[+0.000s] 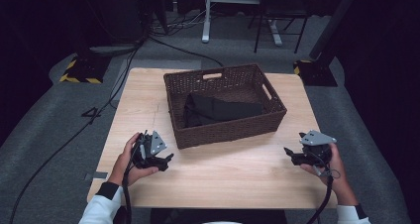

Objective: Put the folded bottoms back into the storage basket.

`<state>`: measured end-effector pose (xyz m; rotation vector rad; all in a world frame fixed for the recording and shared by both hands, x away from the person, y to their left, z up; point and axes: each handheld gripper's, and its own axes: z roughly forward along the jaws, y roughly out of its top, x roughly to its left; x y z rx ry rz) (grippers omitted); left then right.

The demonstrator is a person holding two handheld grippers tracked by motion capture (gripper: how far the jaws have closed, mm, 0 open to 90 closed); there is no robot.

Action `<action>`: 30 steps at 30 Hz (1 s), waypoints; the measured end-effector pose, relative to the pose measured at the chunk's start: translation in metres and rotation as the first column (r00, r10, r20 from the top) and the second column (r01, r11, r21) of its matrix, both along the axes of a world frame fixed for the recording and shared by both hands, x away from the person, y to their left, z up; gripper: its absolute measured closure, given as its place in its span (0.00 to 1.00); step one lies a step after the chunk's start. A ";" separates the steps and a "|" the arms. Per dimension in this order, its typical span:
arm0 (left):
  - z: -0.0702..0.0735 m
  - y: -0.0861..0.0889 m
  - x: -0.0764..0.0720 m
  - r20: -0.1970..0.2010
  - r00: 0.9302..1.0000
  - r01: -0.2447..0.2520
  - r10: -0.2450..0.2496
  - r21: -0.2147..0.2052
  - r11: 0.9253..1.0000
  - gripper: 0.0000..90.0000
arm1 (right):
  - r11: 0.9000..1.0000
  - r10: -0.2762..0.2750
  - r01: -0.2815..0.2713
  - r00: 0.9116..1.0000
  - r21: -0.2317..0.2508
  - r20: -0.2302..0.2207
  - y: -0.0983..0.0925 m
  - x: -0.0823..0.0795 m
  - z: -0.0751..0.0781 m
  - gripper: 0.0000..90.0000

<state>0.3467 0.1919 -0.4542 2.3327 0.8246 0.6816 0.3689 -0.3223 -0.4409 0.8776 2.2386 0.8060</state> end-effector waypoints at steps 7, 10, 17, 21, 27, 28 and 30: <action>-0.019 0.008 -0.003 -0.046 0.999 -0.020 0.020 0.001 1.000 0.19 | 0.999 -0.043 0.044 0.997 0.014 -0.056 -0.018 -0.009 -0.026 0.25; -0.025 0.010 -0.005 -0.063 0.998 -0.027 0.026 -0.003 1.000 0.19 | 0.998 -0.057 0.060 0.995 0.035 -0.081 -0.026 -0.013 -0.034 0.25; -0.038 0.019 -0.010 -0.112 0.993 -0.047 0.041 -0.056 0.997 0.19 | 0.991 -0.085 0.097 0.988 0.090 -0.131 -0.045 -0.019 -0.049 0.23; -0.043 0.028 -0.011 -0.142 0.989 -0.056 0.040 -0.115 0.992 0.18 | 0.983 -0.084 0.108 0.984 0.149 -0.156 -0.056 -0.025 -0.058 0.21; -0.050 0.041 -0.009 -0.189 0.981 -0.081 0.042 -0.207 0.975 0.15 | 0.964 -0.095 0.138 0.976 0.226 -0.195 -0.069 -0.030 -0.064 0.18; -0.051 0.041 -0.009 -0.187 0.981 -0.082 0.043 -0.208 0.975 0.15 | 0.964 -0.098 0.142 0.976 0.226 -0.195 -0.069 -0.030 -0.064 0.18; -0.050 0.041 -0.009 -0.188 0.981 -0.081 0.042 -0.207 0.975 0.14 | 0.963 -0.103 0.147 0.975 0.225 -0.195 -0.068 -0.029 -0.064 0.18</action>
